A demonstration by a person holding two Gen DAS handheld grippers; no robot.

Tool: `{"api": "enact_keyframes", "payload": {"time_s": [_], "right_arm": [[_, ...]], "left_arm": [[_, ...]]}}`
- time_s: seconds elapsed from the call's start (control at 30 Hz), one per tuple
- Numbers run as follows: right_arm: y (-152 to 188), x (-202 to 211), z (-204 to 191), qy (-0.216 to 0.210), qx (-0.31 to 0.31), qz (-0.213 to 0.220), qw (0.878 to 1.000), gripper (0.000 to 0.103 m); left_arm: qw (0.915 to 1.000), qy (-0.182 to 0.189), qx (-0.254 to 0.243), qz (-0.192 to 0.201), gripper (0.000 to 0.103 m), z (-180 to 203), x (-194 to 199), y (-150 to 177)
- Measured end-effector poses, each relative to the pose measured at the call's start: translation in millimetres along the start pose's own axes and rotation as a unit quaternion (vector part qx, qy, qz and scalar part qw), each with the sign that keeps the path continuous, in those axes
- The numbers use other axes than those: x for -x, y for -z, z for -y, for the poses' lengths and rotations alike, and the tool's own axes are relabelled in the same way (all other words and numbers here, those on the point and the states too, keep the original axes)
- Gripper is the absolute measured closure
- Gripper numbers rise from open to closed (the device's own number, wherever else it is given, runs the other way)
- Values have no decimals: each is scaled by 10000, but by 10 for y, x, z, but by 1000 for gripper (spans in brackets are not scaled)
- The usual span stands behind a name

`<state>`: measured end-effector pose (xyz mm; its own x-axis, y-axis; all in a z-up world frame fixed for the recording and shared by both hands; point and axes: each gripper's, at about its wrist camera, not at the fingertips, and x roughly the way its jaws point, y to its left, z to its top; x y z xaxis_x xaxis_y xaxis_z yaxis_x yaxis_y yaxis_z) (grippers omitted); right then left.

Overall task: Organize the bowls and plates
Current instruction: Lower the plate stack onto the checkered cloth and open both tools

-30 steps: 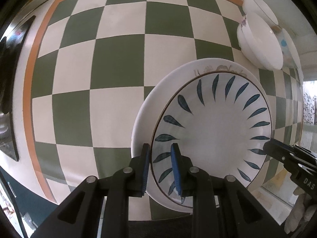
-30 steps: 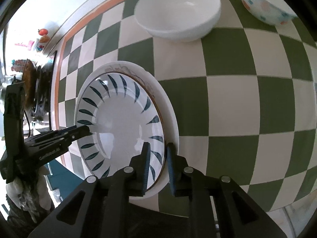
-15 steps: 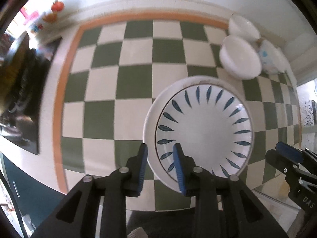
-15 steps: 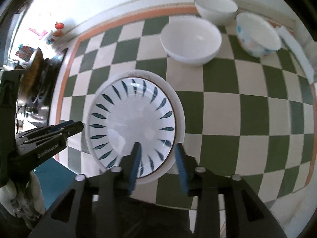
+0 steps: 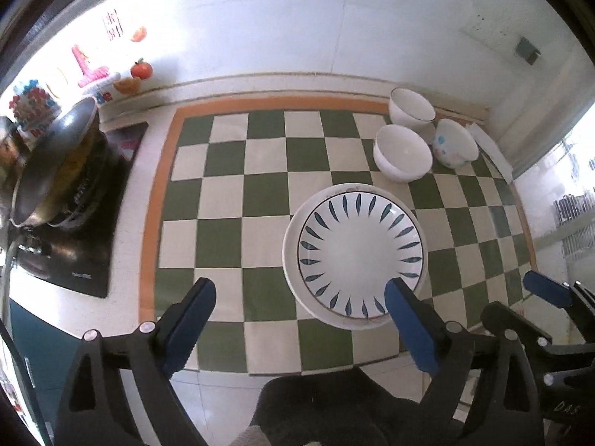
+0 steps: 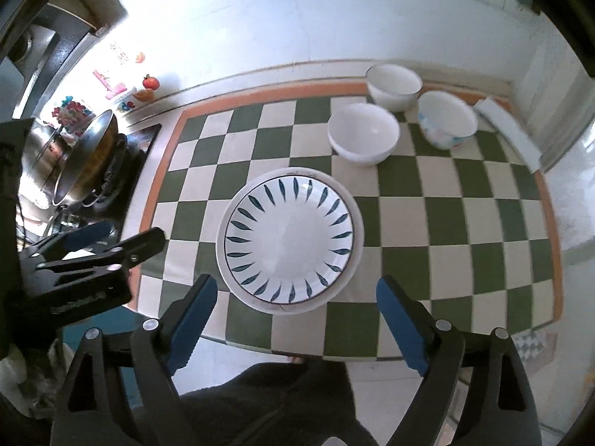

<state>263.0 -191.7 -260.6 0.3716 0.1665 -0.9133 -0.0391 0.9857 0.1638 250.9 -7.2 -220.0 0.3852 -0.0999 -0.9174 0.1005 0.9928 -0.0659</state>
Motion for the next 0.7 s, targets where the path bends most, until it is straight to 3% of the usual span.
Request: {"api": "enact_keyframes", "payload": {"time_s": [0.43,0.7], "right_arm": [[359,908,-146,215,-233,695,9971,11],[529,1140,-230,242,-249,809,9961,10]], "left_arm": [[9985,228,-119,481,10,3,789,301],[9972,218,-247,667,10,31,995,454]]}}
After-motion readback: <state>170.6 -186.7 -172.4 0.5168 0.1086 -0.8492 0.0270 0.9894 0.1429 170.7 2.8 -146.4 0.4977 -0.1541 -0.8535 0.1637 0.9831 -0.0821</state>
